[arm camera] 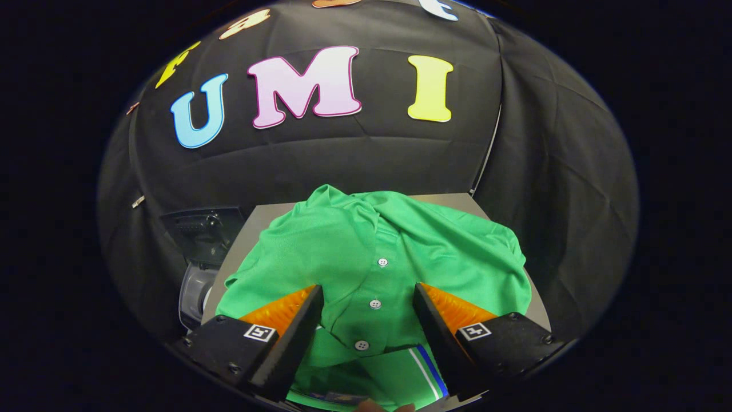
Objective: Put the clothes into the washing machine and then close the washing machine lid.
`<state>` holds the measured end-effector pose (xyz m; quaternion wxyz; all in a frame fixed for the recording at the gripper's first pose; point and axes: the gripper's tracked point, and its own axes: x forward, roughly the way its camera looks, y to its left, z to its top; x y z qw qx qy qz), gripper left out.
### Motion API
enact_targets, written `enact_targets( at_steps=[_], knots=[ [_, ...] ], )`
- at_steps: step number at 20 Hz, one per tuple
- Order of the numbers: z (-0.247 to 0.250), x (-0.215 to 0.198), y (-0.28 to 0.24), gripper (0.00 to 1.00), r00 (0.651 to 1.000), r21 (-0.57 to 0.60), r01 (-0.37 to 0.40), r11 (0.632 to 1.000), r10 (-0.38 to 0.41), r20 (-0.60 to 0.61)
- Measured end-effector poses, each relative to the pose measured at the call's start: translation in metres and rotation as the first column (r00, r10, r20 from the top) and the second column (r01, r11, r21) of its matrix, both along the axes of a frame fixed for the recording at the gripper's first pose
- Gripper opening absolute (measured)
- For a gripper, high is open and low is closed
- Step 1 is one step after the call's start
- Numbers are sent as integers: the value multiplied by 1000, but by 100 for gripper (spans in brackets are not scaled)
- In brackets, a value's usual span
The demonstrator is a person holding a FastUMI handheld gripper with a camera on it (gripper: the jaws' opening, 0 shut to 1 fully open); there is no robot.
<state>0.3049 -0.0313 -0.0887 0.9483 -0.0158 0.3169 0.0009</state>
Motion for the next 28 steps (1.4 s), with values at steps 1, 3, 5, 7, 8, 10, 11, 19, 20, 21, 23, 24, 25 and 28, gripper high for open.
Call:
enact_targets(
  at_steps=[1,3,5,7,8,10,11,19,20,21,23,24,25,28],
  knots=[
    [0,2,1,100,1000,-7,-2,1000,2,-8],
    [-4,4,4,100,1000,-22,-3,1000,3,-26],
    [-8,6,8,100,999,-43,-9,999,7,-53],
    [-10,9,16,100,997,-54,-8,999,4,-76],
    [-11,11,19,100,996,-52,-7,999,3,-88],
    [-11,17,18,100,995,-48,-5,999,0,-104],
    [-12,18,17,100,993,-41,-2,999,-3,-114],
    [-19,18,33,53,995,-30,-58,998,56,-80],
    [-11,18,32,30,996,-49,-78,996,76,-56],
    [-20,10,31,30,994,-48,-65,997,61,-87],
    [-16,13,33,17,996,-33,-40,999,37,-81],
    [-13,14,34,17,997,-22,-36,999,34,-74],
    [-10,14,35,17,997,-7,-35,999,35,-73],
    [8,14,36,17,998,42,-31,999,34,-54]
  ],
)
